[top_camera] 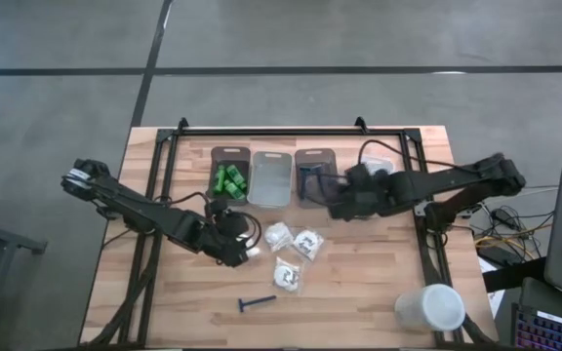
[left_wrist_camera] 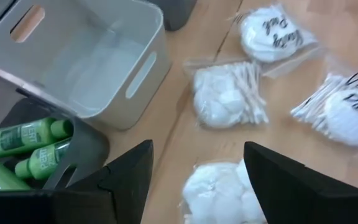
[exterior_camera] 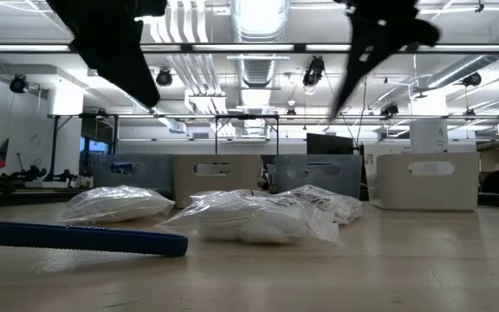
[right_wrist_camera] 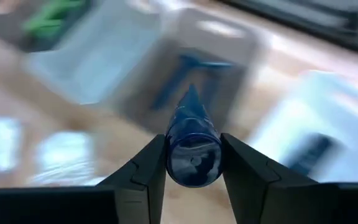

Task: Pick & Place Travel size toiletries
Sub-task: Put the blue shave cream into the white bin

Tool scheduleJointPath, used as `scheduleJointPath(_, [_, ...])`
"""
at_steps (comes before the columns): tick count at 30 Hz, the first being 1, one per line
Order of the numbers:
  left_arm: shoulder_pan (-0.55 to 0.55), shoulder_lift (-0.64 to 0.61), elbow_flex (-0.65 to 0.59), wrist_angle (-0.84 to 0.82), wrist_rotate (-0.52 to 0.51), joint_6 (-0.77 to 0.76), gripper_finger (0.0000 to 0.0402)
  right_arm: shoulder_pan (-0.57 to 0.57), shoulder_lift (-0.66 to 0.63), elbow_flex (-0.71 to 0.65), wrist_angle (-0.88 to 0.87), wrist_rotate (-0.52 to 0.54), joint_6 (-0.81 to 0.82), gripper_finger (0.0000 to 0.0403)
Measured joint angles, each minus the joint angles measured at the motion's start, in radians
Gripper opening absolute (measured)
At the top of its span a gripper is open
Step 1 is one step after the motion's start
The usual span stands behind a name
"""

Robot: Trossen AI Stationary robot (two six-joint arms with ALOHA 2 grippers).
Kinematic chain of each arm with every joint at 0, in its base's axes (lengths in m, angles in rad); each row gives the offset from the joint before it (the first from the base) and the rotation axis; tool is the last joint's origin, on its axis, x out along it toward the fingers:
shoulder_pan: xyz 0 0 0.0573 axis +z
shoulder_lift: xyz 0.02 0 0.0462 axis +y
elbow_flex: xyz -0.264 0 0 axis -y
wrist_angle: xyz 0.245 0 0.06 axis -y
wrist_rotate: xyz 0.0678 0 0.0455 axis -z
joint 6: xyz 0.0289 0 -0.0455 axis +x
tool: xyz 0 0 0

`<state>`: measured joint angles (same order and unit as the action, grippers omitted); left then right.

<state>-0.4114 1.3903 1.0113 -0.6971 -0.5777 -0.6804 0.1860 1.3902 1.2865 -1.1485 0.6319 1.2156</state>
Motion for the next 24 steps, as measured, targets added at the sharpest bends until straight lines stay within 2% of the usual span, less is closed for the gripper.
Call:
scheduleJointPath(4, [0.000,0.000,-0.032,-0.001,0.000,-0.001,0.0255,-0.019,-0.025,-0.001,-0.270,0.029,0.162,0.0125])
scheduleJointPath(8, [0.004,0.000,-0.074,0.000,0.010,-0.003,0.0255,-0.063,-0.017,-0.033,-0.391,0.033,0.221,0.0127])
scheduleJointPath(13, [0.004,0.000,-0.118,0.001,0.037,-0.041,0.0255,-0.158,-0.007,-0.122,-0.323,0.038,0.162,0.0120])
scheduleJointPath(18, [0.004,0.000,-0.148,0.006,0.042,-0.091,0.0255,-0.249,-0.009,-0.232,-0.134,0.038,0.035,0.0136])
scheduleJointPath(24, [0.004,-0.002,-0.152,0.006,0.043,-0.108,0.0255,-0.296,0.008,-0.334,-0.017,0.061,0.008,0.0130])
